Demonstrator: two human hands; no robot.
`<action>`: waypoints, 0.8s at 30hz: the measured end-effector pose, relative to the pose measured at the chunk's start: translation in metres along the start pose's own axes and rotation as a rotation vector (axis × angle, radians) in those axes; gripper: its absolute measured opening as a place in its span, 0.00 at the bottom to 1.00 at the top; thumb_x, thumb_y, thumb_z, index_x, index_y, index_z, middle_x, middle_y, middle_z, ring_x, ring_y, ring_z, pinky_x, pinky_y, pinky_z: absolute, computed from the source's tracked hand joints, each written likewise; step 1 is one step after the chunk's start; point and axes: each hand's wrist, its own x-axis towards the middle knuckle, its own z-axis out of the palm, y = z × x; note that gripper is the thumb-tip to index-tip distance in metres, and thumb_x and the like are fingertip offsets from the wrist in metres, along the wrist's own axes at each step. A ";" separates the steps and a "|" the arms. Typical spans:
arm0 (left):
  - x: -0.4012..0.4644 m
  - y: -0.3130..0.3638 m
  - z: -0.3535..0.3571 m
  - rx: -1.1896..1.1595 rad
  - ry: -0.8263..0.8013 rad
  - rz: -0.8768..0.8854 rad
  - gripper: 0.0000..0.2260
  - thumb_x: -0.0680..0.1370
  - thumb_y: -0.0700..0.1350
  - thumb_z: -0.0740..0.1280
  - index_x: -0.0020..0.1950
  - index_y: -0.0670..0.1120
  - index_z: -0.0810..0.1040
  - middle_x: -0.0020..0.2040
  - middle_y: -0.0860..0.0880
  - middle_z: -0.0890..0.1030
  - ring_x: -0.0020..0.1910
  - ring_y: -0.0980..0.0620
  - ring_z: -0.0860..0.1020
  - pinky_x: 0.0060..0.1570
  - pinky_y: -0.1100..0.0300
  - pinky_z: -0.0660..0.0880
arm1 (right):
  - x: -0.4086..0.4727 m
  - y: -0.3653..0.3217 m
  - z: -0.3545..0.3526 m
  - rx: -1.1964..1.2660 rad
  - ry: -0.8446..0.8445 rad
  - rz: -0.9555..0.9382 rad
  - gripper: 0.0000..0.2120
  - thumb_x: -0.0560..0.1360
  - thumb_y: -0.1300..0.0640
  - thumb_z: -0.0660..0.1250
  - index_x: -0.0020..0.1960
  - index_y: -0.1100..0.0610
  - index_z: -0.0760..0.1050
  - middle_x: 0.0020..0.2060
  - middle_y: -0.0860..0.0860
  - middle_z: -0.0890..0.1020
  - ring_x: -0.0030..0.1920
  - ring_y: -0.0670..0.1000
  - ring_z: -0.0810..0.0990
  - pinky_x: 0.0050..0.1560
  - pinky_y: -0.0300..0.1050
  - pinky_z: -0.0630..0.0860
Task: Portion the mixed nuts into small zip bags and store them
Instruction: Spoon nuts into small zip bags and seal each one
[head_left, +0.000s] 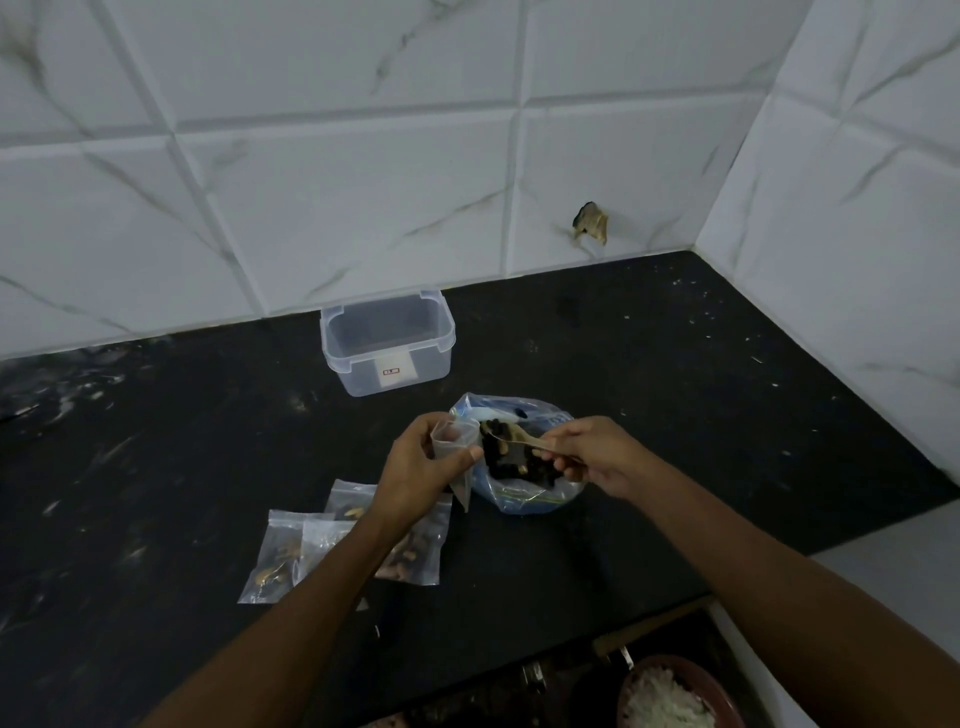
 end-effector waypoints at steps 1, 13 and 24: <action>0.001 0.002 0.000 0.016 0.002 0.012 0.20 0.74 0.46 0.73 0.64 0.52 0.73 0.58 0.52 0.78 0.55 0.54 0.79 0.45 0.62 0.79 | -0.004 -0.002 -0.004 0.002 -0.002 -0.009 0.07 0.78 0.67 0.64 0.52 0.64 0.80 0.40 0.56 0.82 0.34 0.46 0.77 0.30 0.37 0.73; 0.006 0.024 0.032 0.173 0.081 0.129 0.23 0.72 0.46 0.76 0.63 0.56 0.70 0.52 0.59 0.75 0.52 0.61 0.76 0.43 0.69 0.75 | -0.061 -0.048 -0.010 -0.435 0.092 -0.415 0.07 0.78 0.63 0.64 0.49 0.59 0.81 0.34 0.51 0.81 0.29 0.43 0.79 0.29 0.35 0.75; 0.013 0.023 0.044 0.204 0.164 0.125 0.20 0.72 0.46 0.75 0.62 0.47 0.74 0.57 0.49 0.79 0.56 0.53 0.78 0.57 0.53 0.78 | -0.077 -0.022 0.032 -1.362 0.372 -1.097 0.14 0.58 0.63 0.80 0.39 0.59 0.78 0.34 0.54 0.79 0.25 0.47 0.74 0.26 0.35 0.63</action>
